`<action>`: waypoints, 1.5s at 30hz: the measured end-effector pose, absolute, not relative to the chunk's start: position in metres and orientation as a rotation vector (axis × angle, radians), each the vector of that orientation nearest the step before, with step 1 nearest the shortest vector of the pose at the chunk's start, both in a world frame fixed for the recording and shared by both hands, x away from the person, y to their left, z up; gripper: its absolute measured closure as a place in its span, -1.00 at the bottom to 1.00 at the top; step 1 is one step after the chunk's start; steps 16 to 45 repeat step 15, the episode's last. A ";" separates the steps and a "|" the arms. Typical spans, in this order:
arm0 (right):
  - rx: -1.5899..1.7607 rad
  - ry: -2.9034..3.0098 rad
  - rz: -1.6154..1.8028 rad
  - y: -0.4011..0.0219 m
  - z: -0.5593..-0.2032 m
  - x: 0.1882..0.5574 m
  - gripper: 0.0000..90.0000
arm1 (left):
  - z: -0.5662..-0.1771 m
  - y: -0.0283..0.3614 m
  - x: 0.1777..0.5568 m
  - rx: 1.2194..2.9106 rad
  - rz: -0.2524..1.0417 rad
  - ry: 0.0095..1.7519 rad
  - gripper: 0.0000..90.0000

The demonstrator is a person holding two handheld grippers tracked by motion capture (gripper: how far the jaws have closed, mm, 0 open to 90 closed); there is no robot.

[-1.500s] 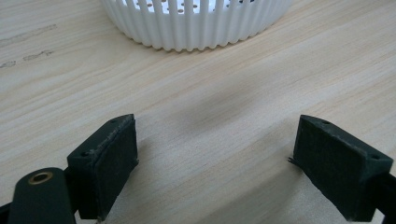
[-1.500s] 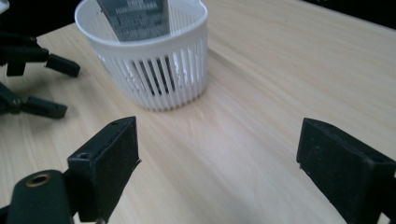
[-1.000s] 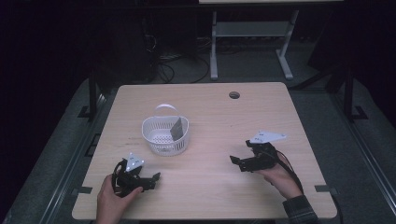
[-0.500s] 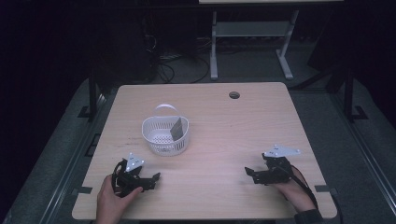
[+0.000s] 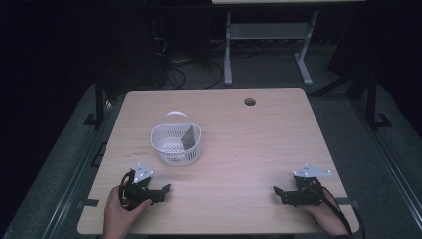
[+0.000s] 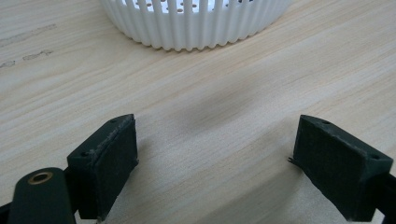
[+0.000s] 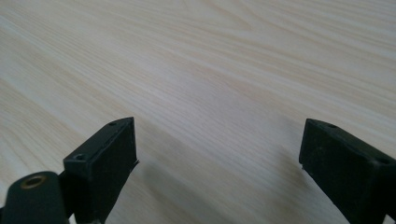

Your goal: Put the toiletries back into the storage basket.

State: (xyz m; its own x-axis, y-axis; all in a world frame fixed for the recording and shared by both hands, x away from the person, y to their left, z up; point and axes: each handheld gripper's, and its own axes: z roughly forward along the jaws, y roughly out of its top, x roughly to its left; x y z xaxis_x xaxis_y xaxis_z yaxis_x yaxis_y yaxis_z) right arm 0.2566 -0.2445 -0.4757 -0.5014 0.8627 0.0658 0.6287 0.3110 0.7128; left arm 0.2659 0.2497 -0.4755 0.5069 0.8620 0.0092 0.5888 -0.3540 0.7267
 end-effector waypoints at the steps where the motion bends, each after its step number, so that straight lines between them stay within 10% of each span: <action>1: 1.341 2.252 0.993 -0.246 -0.477 0.256 -0.76 | -0.475 0.250 0.266 2.076 0.520 1.182 -0.72; 45: 1.343 2.220 0.954 -0.252 -0.482 0.255 -0.83 | -0.475 0.250 0.266 2.077 0.520 1.181 -0.72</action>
